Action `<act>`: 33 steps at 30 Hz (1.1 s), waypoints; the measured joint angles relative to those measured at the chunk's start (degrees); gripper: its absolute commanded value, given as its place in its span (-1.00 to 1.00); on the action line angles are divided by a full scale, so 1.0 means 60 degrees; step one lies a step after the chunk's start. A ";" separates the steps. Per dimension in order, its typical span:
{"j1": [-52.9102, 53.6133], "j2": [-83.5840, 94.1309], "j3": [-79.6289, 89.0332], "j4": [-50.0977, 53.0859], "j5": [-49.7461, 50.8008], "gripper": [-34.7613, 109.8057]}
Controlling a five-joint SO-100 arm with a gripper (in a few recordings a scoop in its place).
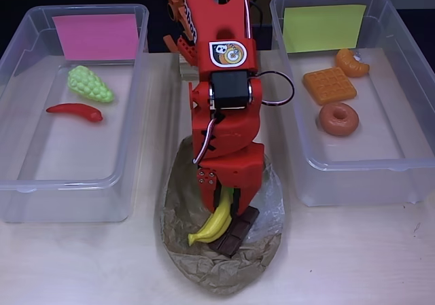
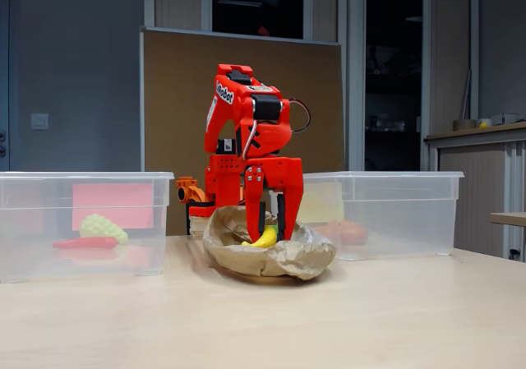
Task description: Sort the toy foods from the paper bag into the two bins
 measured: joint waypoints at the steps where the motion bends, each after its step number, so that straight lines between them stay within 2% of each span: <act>1: 0.0000 0.0015 0.0000 0.0132 0.0000 -0.52; 9: 0.0015 0.0586 -0.0718 0.1860 -0.0542 -0.52; 20: 0.0688 0.3823 -0.1318 0.4395 -0.2637 -0.52; 26: 0.1978 0.6665 -0.0088 0.5083 -0.3530 -0.52; 33: 0.5156 0.9375 0.2563 0.4849 -0.3765 -0.52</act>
